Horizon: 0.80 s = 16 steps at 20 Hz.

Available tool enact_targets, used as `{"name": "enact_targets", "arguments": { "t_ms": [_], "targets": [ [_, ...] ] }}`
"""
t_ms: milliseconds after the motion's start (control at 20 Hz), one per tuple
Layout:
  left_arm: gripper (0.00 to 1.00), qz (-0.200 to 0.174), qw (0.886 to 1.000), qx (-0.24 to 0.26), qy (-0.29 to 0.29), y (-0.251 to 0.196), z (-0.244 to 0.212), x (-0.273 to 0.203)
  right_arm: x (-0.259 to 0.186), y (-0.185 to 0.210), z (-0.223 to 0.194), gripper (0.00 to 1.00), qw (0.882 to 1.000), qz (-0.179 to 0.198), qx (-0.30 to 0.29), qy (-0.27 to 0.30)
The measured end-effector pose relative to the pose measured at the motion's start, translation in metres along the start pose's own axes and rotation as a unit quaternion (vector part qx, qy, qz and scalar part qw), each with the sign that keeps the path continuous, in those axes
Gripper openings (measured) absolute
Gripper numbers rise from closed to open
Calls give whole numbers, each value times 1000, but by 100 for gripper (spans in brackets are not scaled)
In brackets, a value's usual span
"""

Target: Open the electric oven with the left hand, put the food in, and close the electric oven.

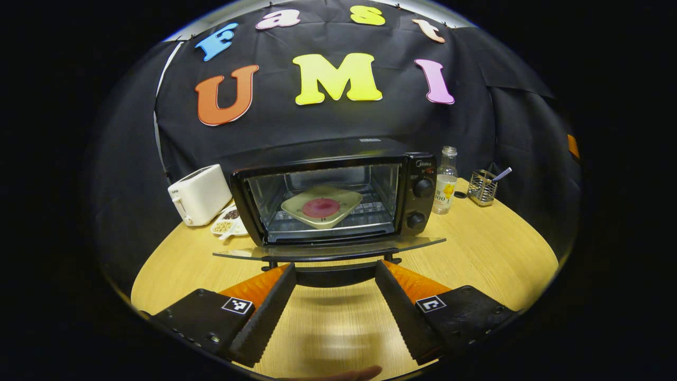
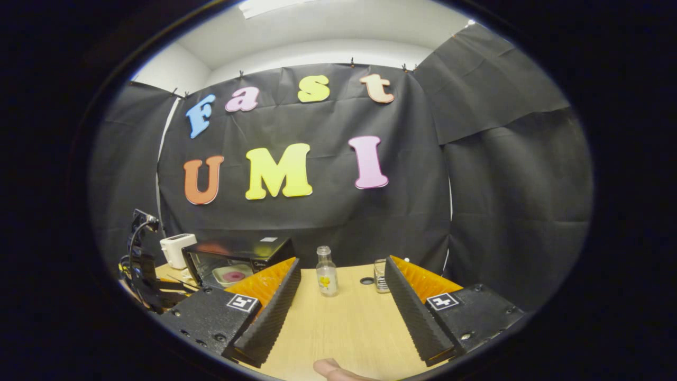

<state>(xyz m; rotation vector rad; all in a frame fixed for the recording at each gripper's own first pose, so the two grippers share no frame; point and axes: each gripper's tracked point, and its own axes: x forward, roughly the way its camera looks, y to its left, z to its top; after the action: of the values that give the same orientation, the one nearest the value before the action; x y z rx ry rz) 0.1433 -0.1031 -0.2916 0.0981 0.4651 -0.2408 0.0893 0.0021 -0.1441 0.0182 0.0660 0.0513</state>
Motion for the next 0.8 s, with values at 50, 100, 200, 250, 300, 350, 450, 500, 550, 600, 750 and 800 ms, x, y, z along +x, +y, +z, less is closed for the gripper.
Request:
{"name": "enact_targets", "arguments": {
  "t_ms": [50, 100, 200, 250, 300, 350, 450, 500, 550, 600, 750, 800],
  "targets": [
    [96, 1, 1000, 4, -6, 1, 5, 2, -4, -5, -1, 96, 1000, -2, -3, -1],
    [96, 1, 1000, 6, -8, 2, 9, 2, -6, -5, 1, 100, 1000, -2, -3, -3],
    [96, 1, 1000, 7, -13, 7, 16, 2, -11, -4, 4, 96, 1000, -1, -3, -6],
    [95, 1, 1000, 6, -20, 9, 22, 4, -13, -4, 7, 96, 1000, -2, -2, -8],
    [95, 1, 1000, 6, -24, 10, 27, 7, -16, -5, 8, 96, 1000, -3, -3, -10],
    [95, 2, 1000, 6, -29, 11, 33, 9, -19, -6, 11, 96, 1000, -4, -3, -12],
    [95, 2, 999, 4, -40, 13, 46, 16, -25, -5, 19, 96, 1000, -2, -7, -19],
    [96, 4, 999, 3, -45, 15, 53, 19, -27, -4, 24, 96, 1000, 1, -11, -22],
    [95, 7, 999, 0, -46, 17, 57, 23, -30, -3, 31, 96, 1000, 4, -13, -28],
    [95, 12, 999, -3, -45, 20, 60, 27, -32, -3, 38, 96, 999, 6, -13, -33],
    [95, 29, 998, -3, -47, 32, 73, 38, -42, -1, 51, 100, 999, 9, -13, -40],
    [95, 38, 998, -2, -50, 38, 76, 37, -45, 1, 56, 96, 999, 11, -12, -43]
  ]
}}
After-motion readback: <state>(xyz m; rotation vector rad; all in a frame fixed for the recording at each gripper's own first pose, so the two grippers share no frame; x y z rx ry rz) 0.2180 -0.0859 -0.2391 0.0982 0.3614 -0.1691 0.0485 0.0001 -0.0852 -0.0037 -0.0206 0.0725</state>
